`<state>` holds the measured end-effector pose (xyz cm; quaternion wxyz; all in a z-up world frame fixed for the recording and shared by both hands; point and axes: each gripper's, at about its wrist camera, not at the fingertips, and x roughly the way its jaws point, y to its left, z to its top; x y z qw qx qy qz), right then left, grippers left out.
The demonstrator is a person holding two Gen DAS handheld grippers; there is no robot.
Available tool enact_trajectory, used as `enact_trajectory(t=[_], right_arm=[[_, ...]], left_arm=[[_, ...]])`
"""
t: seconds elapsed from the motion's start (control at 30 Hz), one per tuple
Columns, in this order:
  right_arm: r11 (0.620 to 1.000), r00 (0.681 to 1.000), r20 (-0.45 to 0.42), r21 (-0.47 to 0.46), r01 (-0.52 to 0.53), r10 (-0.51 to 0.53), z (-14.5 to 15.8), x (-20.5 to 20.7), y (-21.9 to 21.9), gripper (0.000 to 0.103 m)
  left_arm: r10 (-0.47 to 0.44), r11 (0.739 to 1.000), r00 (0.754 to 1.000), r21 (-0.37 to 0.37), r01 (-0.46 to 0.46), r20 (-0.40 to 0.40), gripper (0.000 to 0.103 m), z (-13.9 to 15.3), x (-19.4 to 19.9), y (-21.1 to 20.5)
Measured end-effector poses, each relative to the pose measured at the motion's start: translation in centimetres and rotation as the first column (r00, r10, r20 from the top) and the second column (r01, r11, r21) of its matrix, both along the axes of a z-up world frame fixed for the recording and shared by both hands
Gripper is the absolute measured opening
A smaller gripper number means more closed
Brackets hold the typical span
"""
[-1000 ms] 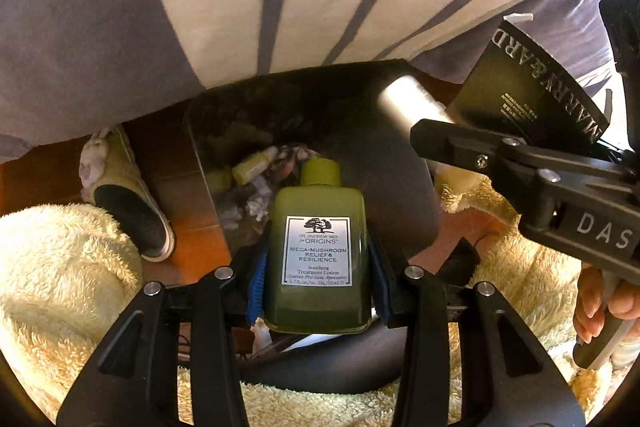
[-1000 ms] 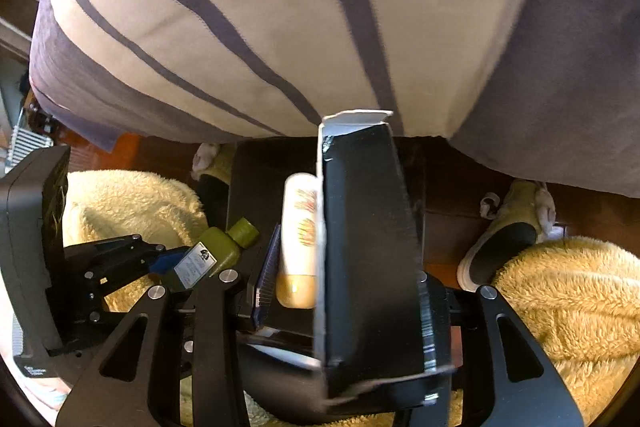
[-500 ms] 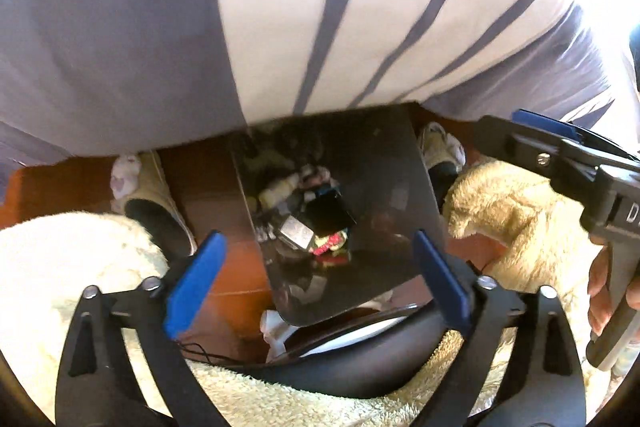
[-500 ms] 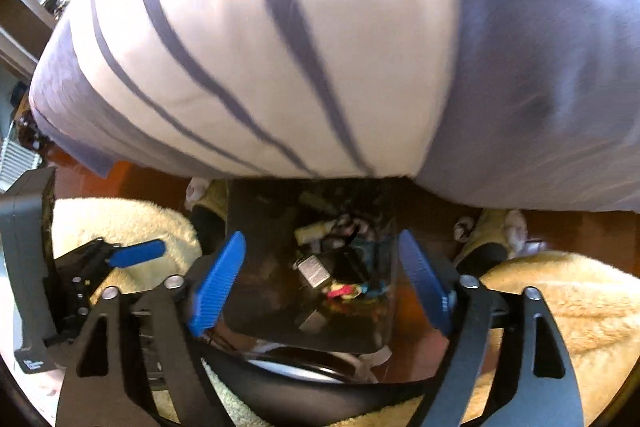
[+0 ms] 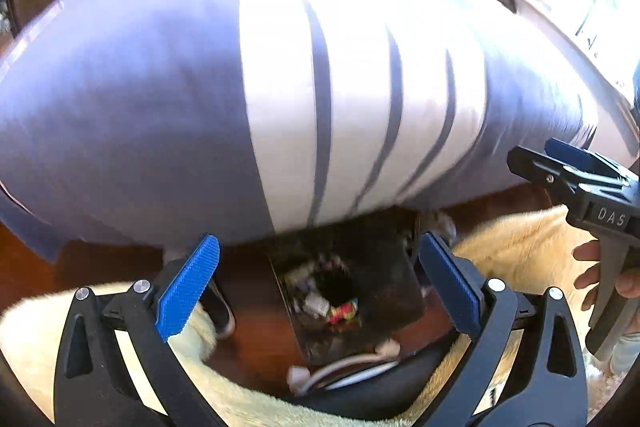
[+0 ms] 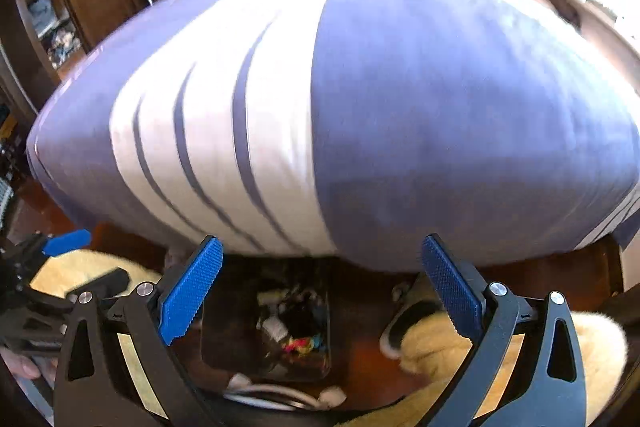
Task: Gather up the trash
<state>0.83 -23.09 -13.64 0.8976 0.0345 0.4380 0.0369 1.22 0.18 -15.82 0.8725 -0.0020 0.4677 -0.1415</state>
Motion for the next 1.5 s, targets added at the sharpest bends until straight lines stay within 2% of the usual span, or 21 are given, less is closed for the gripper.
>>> enact_trajectory(t=[0.2,0.3,0.5,0.63,0.7,0.8,0.9,1.17,1.5], right_arm=[[0.999,0.983,0.182,-0.010,0.033,-0.031,5.8,-1.3,-1.3,0.100],[0.998,0.957,0.288,-0.039,0.044,-0.031,9.2,-2.3,-1.6,0.100],[0.996,0.904,0.424,-0.047,0.072,-0.046,14.1,-4.0,-1.9,0.100],[0.994,0.863,0.500,-0.035,0.099,-0.068,16.8,-4.9,-2.0,0.100],[0.992,0.840,0.537,-0.040,0.117,-0.078,17.8,-5.6,-1.9,0.100],[0.990,0.812,0.579,-0.059,0.129,-0.071,18.8,-6.6,-1.3,0.100],[0.989,0.799,0.597,-0.067,0.130,-0.065,18.8,-7.4,-1.2,0.100],[0.987,0.830,0.552,-0.067,0.145,-0.085,17.7,-6.9,-0.8,0.100],[0.987,0.827,0.557,-0.072,0.142,-0.079,17.4,-7.1,-0.3,0.100]], left_arm=[[0.016,1.000,0.983,0.006,-0.018,0.181,0.095,6.5,-0.9,0.0],[0.016,1.000,0.964,0.007,-0.019,0.265,0.095,9.4,-1.6,-0.1],[0.013,1.000,0.899,0.016,-0.023,0.438,0.095,15.2,-3.5,-0.6],[0.026,0.998,0.848,0.037,-0.053,0.530,0.095,17.7,-4.4,-1.2],[0.034,0.998,0.833,0.031,-0.061,0.552,0.095,18.3,-4.7,-1.2],[0.056,0.998,0.826,0.002,-0.070,0.561,0.095,19.0,-5.1,-0.9],[0.075,0.996,0.817,-0.008,-0.086,0.571,0.095,19.1,-5.3,-1.0],[0.073,0.997,0.823,-0.015,-0.078,0.563,0.095,18.8,-5.3,-0.8],[0.080,0.997,0.823,-0.024,-0.080,0.563,0.095,18.7,-5.5,-0.4]])
